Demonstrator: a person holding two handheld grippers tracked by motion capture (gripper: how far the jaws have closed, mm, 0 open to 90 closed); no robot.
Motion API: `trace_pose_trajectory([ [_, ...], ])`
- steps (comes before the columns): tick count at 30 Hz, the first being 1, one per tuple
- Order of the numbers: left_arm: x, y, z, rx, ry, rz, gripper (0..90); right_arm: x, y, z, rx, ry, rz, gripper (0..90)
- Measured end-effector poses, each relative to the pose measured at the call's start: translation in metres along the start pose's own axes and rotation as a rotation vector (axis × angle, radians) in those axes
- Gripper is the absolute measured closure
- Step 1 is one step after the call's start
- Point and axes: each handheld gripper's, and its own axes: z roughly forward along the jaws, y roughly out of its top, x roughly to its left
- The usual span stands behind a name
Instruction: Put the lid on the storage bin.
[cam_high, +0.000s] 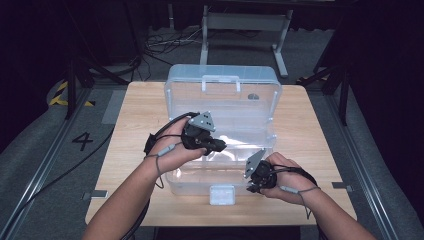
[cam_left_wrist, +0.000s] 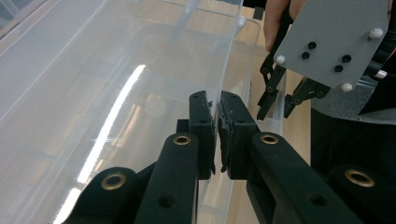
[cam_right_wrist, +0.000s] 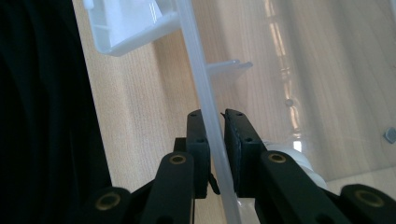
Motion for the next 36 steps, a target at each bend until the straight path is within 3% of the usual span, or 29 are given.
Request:
trace_pose_trajectory([
  [36, -0.012, -0.006, 0.006, 0.057, -0.028, 0.038, 85.3, 0.006, 0.001, -0.001, 0.007, -0.058, -0.001, 79.2],
])
